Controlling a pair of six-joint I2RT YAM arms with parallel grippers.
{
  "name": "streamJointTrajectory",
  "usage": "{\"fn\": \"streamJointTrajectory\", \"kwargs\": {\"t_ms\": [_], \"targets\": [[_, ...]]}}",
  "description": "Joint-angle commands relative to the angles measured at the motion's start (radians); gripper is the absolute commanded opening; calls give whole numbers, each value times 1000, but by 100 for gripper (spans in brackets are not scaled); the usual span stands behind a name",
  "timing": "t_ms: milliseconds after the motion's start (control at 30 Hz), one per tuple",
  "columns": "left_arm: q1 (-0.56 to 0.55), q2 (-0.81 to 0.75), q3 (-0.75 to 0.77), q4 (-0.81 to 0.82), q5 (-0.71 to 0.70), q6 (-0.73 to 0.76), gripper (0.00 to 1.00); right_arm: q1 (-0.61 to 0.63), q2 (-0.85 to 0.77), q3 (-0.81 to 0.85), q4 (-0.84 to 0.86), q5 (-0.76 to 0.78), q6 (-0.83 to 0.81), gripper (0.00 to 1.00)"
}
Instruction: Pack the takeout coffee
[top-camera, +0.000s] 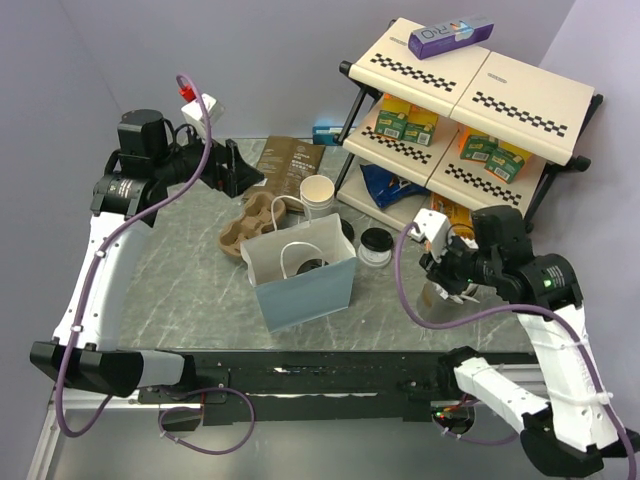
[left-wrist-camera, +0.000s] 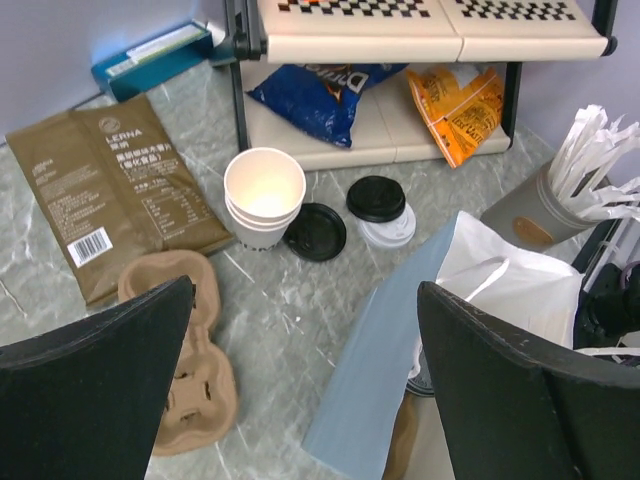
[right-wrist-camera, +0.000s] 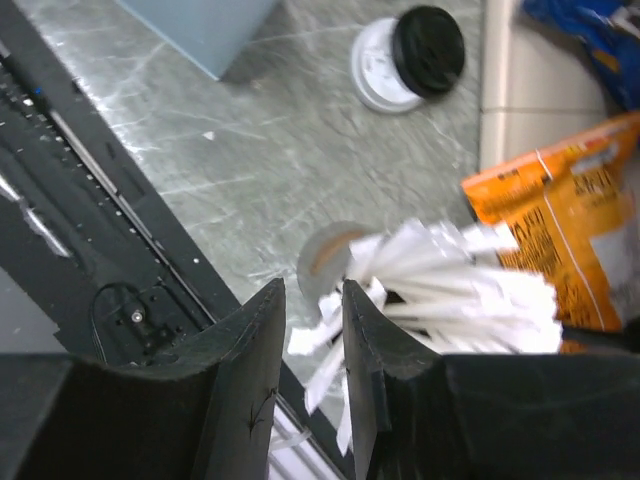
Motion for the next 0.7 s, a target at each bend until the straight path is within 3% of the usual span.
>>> {"fn": "streamJointTrajectory", "kwargs": {"t_ms": [0, 167, 233, 333, 667], "targets": [[4, 8, 46, 74, 38, -6, 99, -88, -68, 18, -71, 13, 16, 38], [5, 88, 180, 39, 9, 33, 99, -222, -50, 67, -67, -6, 91, 50], [5, 91, 186, 27, 6, 40, 99, -278, -39, 72, -54, -20, 113, 51], [5, 79, 171, 7, 22, 35, 99, -318, -9, 78, -45, -71, 148, 49], [5, -12, 39, 36, 35, 24, 99, -352, 70, -32, 9, 24, 124, 38]]}}
